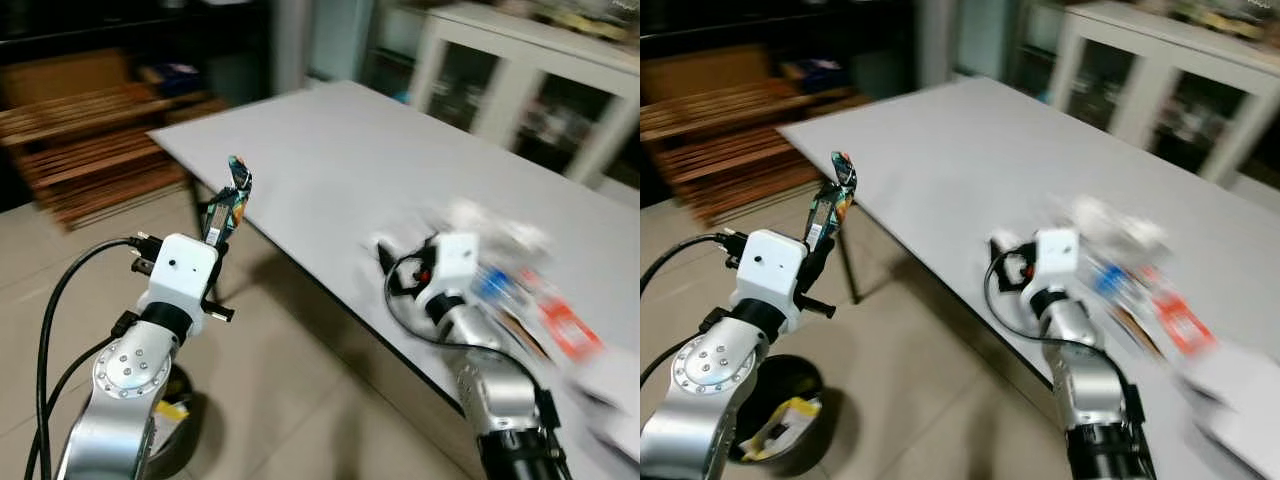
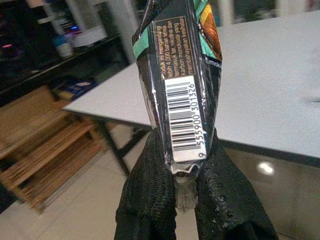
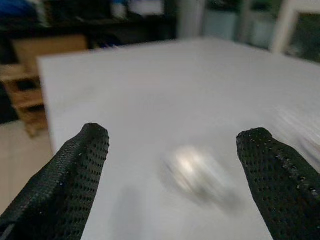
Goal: Picking trash to rubbish bin
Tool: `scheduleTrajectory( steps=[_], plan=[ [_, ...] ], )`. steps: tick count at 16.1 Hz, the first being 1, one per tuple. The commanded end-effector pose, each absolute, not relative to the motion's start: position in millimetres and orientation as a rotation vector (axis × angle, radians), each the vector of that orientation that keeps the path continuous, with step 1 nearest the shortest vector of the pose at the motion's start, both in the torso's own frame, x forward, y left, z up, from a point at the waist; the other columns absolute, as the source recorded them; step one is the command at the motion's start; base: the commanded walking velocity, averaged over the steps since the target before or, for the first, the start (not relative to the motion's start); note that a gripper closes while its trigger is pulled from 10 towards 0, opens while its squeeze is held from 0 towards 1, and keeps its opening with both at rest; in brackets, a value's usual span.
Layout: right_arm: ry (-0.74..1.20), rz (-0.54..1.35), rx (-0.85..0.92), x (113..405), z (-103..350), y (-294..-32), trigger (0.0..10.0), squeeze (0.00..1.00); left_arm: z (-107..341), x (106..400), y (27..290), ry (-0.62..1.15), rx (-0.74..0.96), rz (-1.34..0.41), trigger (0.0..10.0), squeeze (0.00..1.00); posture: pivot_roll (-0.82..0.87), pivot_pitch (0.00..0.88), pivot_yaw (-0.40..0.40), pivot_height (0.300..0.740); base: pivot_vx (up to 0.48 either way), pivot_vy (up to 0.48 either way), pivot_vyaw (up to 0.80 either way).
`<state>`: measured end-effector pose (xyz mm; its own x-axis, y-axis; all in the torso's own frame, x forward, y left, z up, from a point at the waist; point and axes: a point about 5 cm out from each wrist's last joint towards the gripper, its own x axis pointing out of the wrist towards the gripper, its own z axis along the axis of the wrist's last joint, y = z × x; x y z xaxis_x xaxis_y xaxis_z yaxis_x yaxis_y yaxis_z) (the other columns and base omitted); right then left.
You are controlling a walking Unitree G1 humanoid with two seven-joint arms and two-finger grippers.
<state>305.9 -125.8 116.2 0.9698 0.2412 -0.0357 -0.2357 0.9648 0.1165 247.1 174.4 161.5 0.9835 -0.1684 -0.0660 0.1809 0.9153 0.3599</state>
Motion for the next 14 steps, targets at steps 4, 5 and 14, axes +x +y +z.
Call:
scheduleTrajectory(
  steps=[4, 5, 14],
  plan=[
    [0.017, 0.189, -0.026, 320, 133, -136, 10.0, 0.00, 159, 245, 173, 0.044, 0.365, -0.220, 10.0, 0.00, 0.12, 0.000, -0.094, 0.740, 0.301, 0.000, 0.00],
    [0.064, 0.147, -0.035, 327, 127, -144, 10.0, 1.00, 154, 241, 165, 0.054, 0.339, -0.305, 10.0, 0.00, 0.10, 0.000, -0.094, 0.740, 0.000, 0.000, 0.00],
    [0.392, 0.098, 0.093, 334, 95, -173, 10.0, 1.00, 142, 222, 150, 0.086, 0.343, -0.518, 10.0, 0.00, 0.09, 0.002, -0.119, 0.740, 0.000, 0.000, 0.00]
  ],
)
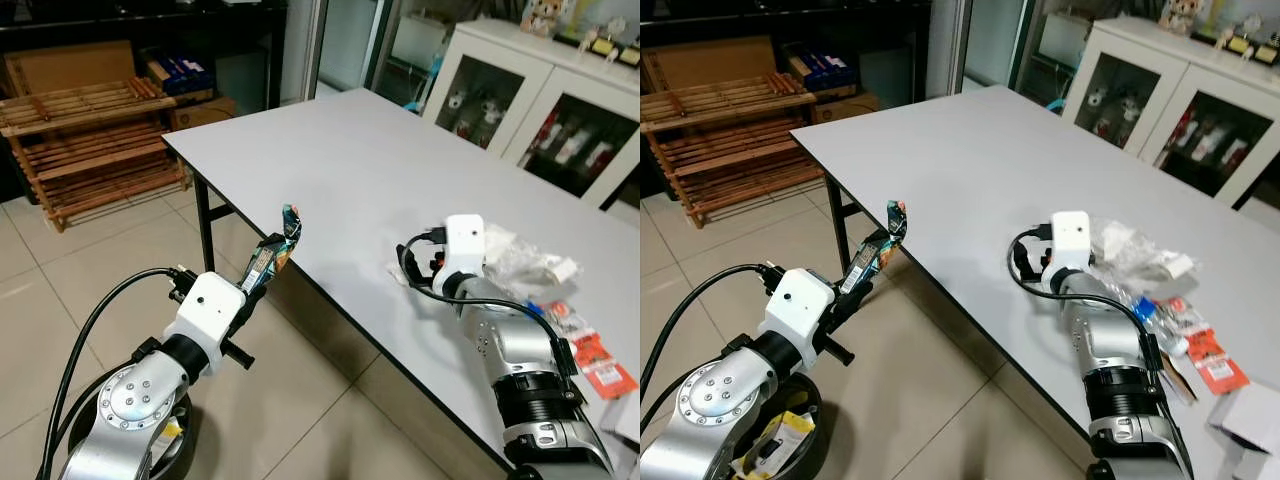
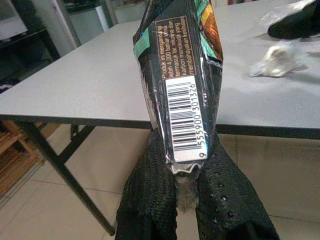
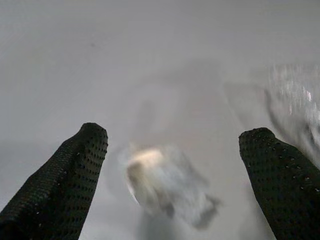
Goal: Picking trash to rubbish bin
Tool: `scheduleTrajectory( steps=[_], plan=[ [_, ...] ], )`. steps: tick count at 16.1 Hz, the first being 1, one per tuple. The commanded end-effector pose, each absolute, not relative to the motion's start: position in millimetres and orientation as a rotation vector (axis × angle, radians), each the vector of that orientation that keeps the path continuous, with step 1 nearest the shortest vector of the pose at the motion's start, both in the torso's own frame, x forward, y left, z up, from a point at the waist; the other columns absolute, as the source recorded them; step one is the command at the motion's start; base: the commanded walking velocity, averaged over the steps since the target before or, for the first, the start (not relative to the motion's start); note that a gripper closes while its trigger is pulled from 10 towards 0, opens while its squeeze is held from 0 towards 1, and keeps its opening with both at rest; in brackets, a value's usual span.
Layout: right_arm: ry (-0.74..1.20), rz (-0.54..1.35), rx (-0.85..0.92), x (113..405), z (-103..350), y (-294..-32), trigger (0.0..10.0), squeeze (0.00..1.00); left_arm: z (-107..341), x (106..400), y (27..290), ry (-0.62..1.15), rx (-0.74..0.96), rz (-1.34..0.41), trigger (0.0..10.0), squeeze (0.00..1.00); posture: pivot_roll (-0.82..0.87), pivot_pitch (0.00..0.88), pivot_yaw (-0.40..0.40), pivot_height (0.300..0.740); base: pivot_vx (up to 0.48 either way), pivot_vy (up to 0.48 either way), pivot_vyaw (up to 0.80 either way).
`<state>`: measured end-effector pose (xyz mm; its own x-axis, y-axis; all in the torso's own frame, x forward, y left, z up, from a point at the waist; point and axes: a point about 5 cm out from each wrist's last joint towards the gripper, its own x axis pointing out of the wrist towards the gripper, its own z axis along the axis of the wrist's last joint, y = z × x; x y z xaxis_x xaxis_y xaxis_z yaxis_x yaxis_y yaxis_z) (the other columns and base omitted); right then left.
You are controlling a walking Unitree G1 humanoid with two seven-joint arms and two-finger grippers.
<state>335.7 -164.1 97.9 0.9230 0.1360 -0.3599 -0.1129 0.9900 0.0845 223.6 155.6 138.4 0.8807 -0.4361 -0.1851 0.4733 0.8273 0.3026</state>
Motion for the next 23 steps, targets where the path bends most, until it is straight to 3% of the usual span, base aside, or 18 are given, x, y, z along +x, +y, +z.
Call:
scheduleTrajectory(
  steps=[1, 3, 4, 5, 9, 12, 13, 14, 16, 17, 18, 19, 23],
  plan=[
    [0.382, 0.085, 0.070, 334, 94, -174, 10.0, 1.00, 142, 222, 150, 0.087, 0.344, -0.521, 10.0, 0.00, 0.09, 0.003, -0.117, 0.740, 0.000, 0.000, 0.00],
    [0.374, 0.066, 0.080, 336, 86, -169, 10.0, 1.00, 144, 223, 151, 0.085, 0.349, -0.529, 10.0, 0.00, 0.09, 0.007, -0.113, 0.740, 0.000, 0.000, 0.00],
    [0.381, 0.067, 0.083, 335, 83, -167, 10.0, 0.53, 144, 223, 152, 0.084, 0.352, -0.533, 10.0, 0.00, 0.09, 0.015, -0.103, 0.740, 0.000, 0.000, 0.00],
    [0.390, 0.084, 0.110, 335, 77, -160, 10.0, 0.00, 145, 223, 152, 0.085, 0.354, -0.538, 10.0, 0.00, 0.10, 0.016, -0.099, 0.740, 0.000, 0.000, 0.00],
    [0.371, 0.119, 0.131, 337, 63, -137, 10.0, 0.00, 146, 222, 154, 0.092, 0.362, -0.556, 10.0, 0.00, 0.11, 0.028, -0.083, 0.740, 0.000, 0.000, 0.00],
    [0.330, 0.111, 0.134, 339, 64, -137, 10.0, 0.00, 147, 221, 157, 0.095, 0.366, -0.547, 10.0, 0.00, 0.12, 0.029, -0.086, 0.740, 0.000, 0.000, 0.00],
    [0.312, 0.097, 0.133, 339, 64, -141, 7.0, 0.00, 147, 221, 157, 0.097, 0.367, -0.547, 10.0, 0.00, 0.12, 0.029, -0.084, 0.740, 0.000, 0.000, 0.00],
    [0.303, 0.084, 0.135, 340, 64, -144, 6.1, 0.00, 147, 220, 157, 0.098, 0.364, -0.547, 10.0, 0.00, 0.12, 0.029, -0.084, 0.740, 0.000, 0.000, 0.00],
    [0.274, 0.069, 0.142, 341, 67, -146, 6.9, 0.00, 147, 220, 156, 0.100, 0.364, -0.547, 10.0, 0.00, 0.12, 0.032, -0.085, 0.740, 0.000, 0.000, 0.00],
    [0.234, 0.050, 0.141, 342, 71, -148, 6.8, 0.00, 147, 220, 156, 0.100, 0.363, -0.547, 10.0, 0.00, 0.12, 0.032, -0.085, 0.740, 0.000, 0.000, 0.00],
    [0.180, 0.025, 0.131, 344, 77, -150, 9.5, 0.24, 147, 219, 157, 0.101, 0.363, -0.545, 10.0, 0.00, 0.13, 0.038, -0.090, 0.740, 0.000, 0.000, 0.00],
    [0.120, 0.036, 0.186, 345, 85, -149, 10.0, 1.00, 148, 218, 157, 0.101, 0.365, -0.542, 10.0, 0.00, 0.13, 0.041, -0.092, 0.740, 0.000, 0.000, 0.00],
    [0.088, 0.067, 0.252, 357, 96, -134, 10.0, 1.00, 149, 212, 157, 0.112, 0.365, -0.553, 10.0, 0.00, 0.15, 0.067, -0.081, 0.740, 0.000, 0.000, 0.00]
  ],
)
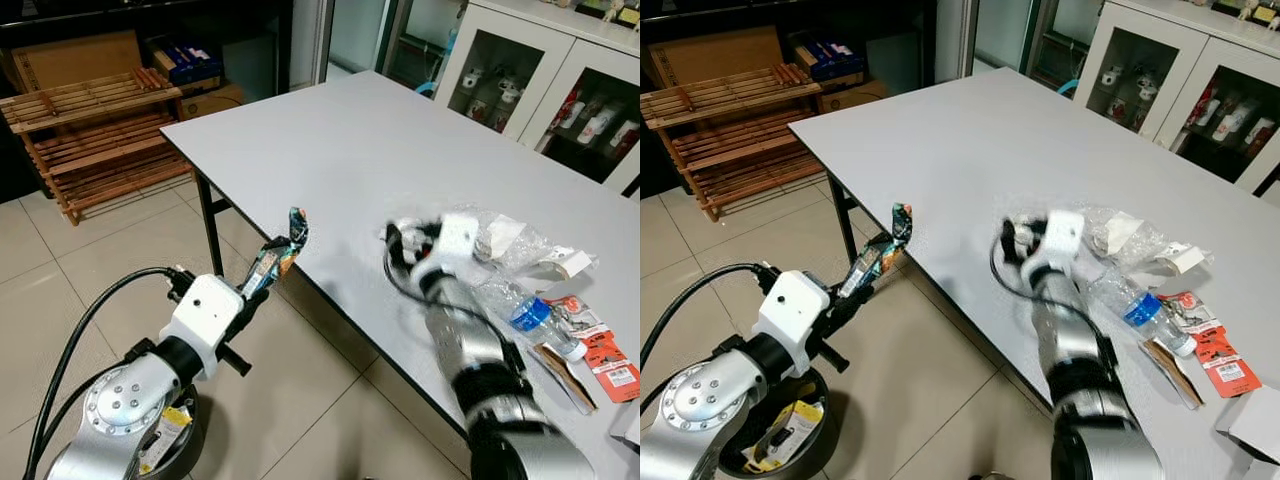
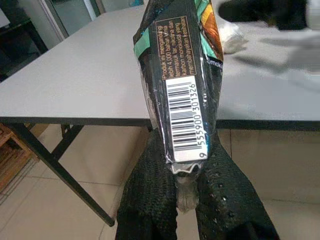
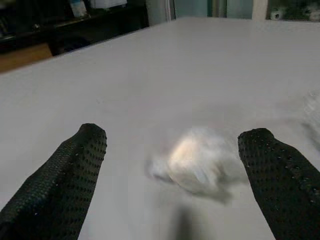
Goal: Picking trash to rubbish bin
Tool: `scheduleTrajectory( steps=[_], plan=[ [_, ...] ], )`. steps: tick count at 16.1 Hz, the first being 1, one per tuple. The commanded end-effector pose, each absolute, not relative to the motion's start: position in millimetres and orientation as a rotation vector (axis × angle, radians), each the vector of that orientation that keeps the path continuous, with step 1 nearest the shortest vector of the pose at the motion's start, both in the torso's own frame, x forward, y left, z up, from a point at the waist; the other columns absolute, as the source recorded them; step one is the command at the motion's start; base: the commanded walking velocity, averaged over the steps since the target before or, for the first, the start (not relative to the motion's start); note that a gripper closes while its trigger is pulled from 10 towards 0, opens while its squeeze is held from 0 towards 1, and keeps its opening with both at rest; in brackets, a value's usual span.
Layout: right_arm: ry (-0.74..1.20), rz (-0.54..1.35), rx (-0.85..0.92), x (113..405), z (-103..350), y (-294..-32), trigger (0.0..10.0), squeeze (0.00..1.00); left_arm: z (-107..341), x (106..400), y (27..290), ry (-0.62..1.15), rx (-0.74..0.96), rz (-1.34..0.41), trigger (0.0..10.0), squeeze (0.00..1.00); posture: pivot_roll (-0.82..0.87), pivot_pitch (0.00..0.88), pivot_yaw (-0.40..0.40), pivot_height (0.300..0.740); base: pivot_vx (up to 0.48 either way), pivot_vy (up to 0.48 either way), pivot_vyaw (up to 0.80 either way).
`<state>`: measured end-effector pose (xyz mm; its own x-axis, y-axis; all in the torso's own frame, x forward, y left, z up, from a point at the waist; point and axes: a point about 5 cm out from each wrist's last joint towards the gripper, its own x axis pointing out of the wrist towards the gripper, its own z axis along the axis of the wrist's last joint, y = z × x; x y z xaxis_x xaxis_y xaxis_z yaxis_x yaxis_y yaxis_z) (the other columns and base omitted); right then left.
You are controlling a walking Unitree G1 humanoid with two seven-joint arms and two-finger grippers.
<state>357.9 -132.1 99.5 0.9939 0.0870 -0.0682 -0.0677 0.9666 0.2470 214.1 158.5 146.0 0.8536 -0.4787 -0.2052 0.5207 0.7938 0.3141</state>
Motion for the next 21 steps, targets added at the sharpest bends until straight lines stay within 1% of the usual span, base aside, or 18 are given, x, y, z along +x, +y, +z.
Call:
scheduleTrajectory(
  steps=[1, 2, 4, 5, 8, 11, 15, 16, 17, 18, 19, 21],
  plan=[
    [0.098, 0.064, 0.248, 360, 96, -131, 10.0, 1.00, 150, 211, 157, 0.117, 0.369, -0.561, 10.0, 0.00, 0.15, 0.076, -0.076, 0.740, 0.000, 0.000, 0.00],
    [0.110, 0.054, 0.237, 362, 97, -129, 10.0, 1.00, 150, 210, 158, 0.118, 0.370, -0.565, 10.0, 0.00, 0.15, 0.088, -0.071, 0.740, 0.000, 0.000, 0.00],
    [0.113, 0.019, 0.154, 370, 104, -124, 10.0, 1.00, 153, 206, 160, 0.129, 0.389, -0.584, 10.0, 0.00, 0.16, 0.121, -0.060, 0.740, 0.000, 0.000, 0.00],
    [0.114, 0.011, 0.108, 373, 108, -121, 10.0, 0.00, 155, 204, 162, 0.134, 0.393, -0.584, 10.0, 0.00, 0.16, 0.140, -0.057, 0.740, 0.000, 0.000, 0.00],
    [0.084, -0.010, 0.028, 381, 121, -116, 10.0, 0.00, 160, 195, 166, 0.153, 0.405, -0.583, 10.0, 0.00, 0.20, 0.177, -0.063, 0.740, 0.000, 0.000, 0.00],
    [0.086, -0.022, 0.000, 383, 123, -115, 10.0, 0.00, 162, 187, 170, 0.171, 0.416, -0.573, 10.0, 0.00, 0.23, 0.191, -0.072, 0.740, 0.000, 0.000, 0.00],
    [0.169, -0.070, -0.020, 383, 115, -116, 10.0, 0.00, 164, 181, 176, 0.200, 0.429, -0.563, 10.0, 0.00, 0.24, 0.188, -0.077, 0.740, 0.000, 0.000, 0.00],
    [0.175, -0.078, -0.002, 382, 114, -117, 9.5, 0.00, 164, 181, 175, 0.200, 0.430, -0.563, 10.0, 0.00, 0.25, 0.185, -0.078, 0.740, 0.000, 0.000, 0.00],
    [0.172, -0.079, 0.024, 382, 114, -117, 2.0, 0.00, 165, 181, 175, 0.200, 0.430, -0.562, 10.0, 0.00, 0.25, 0.181, -0.077, 0.740, 0.000, 0.000, 0.00],
    [0.172, -0.079, 0.024, 382, 114, -117, 2.0, 0.00, 165, 181, 175, 0.200, 0.430, -0.562, 10.0, 0.00, 0.25, 0.181, -0.077, 0.740, 0.000, 0.000, 0.00],
    [0.168, -0.078, 0.036, 382, 114, -117, 0.0, 0.00, 165, 181, 175, 0.199, 0.430, -0.564, 10.0, 0.00, 0.25, 0.177, -0.076, 0.740, 0.000, 0.000, 0.00],
    [0.151, -0.085, 0.070, 382, 115, -117, 0.0, 0.00, 165, 181, 175, 0.200, 0.430, -0.565, 10.0, 0.00, 0.25, 0.172, -0.073, 0.740, 0.000, 0.000, 0.00]
  ],
)
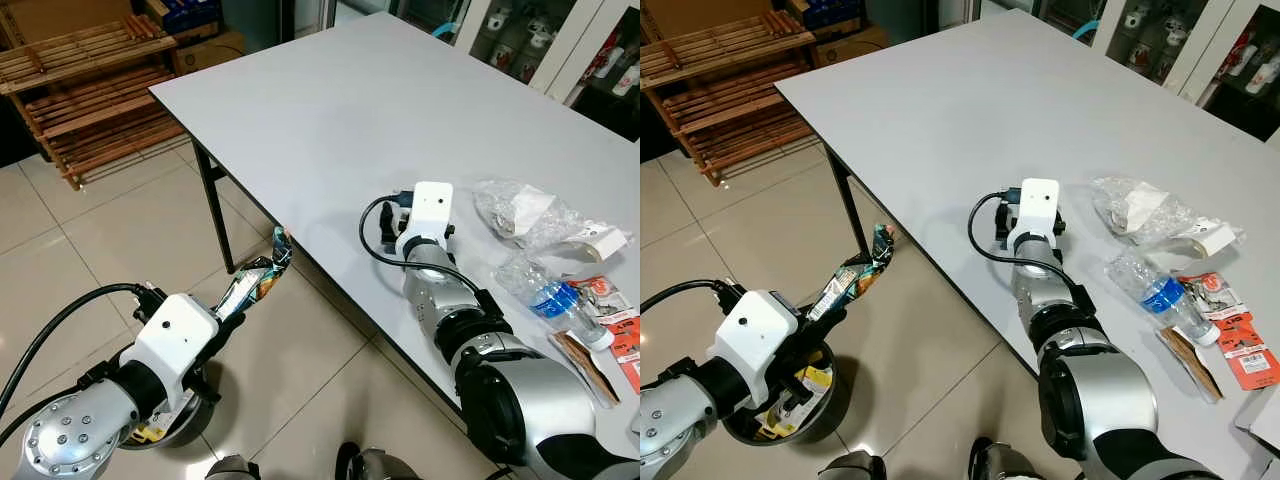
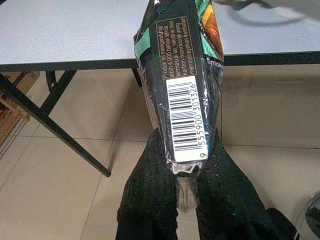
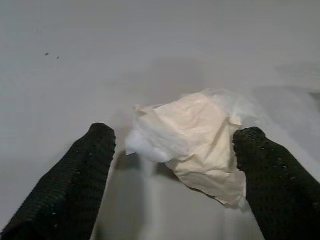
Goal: Picking trash to rubbish bin
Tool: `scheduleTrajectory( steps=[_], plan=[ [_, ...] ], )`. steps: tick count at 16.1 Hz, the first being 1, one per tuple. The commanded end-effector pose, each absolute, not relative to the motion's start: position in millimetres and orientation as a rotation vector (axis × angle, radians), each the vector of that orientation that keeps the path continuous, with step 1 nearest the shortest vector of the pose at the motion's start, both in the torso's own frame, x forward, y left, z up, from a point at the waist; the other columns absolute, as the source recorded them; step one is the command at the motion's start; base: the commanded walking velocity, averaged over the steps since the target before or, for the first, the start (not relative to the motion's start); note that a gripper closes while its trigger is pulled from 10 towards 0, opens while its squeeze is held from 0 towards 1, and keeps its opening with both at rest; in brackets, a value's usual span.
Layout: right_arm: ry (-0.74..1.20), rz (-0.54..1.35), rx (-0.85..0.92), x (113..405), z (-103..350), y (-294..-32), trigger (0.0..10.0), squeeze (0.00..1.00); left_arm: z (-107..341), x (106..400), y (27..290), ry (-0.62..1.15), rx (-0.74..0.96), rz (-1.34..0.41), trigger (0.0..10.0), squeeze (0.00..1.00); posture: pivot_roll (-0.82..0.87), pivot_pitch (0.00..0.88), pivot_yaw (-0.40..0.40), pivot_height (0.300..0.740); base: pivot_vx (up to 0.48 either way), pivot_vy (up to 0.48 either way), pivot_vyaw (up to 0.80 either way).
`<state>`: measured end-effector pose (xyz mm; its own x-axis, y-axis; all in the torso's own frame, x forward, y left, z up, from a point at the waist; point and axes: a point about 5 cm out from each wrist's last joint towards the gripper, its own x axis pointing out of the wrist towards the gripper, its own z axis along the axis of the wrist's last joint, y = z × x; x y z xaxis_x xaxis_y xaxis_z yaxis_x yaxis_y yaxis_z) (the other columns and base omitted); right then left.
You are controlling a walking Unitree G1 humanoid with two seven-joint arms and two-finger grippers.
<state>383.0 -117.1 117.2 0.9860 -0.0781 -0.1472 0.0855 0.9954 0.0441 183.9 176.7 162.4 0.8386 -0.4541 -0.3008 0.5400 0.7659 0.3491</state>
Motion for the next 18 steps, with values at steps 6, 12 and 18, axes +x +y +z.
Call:
scheduleTrajectory(
  steps=[6, 12, 18],
  plan=[
    [0.144, -0.079, 0.099, 383, 116, -117, 0.0, 0.00, 164, 185, 173, 0.199, 0.432, -0.574, 10.0, 0.00, 0.25, 0.159, -0.069, 0.740, 0.000, 0.000, 0.00],
    [0.150, -0.075, 0.117, 383, 116, -117, 0.0, 0.00, 165, 188, 174, 0.198, 0.444, -0.572, 10.0, 0.00, 0.26, 0.144, -0.067, 0.740, 0.000, 0.000, 0.00],
    [0.157, -0.078, 0.142, 383, 116, -116, 0.0, 0.00, 163, 192, 176, 0.201, 0.451, -0.564, 10.0, 0.00, 0.27, 0.121, -0.066, 0.740, 0.000, 0.000, 0.00]
  ],
)
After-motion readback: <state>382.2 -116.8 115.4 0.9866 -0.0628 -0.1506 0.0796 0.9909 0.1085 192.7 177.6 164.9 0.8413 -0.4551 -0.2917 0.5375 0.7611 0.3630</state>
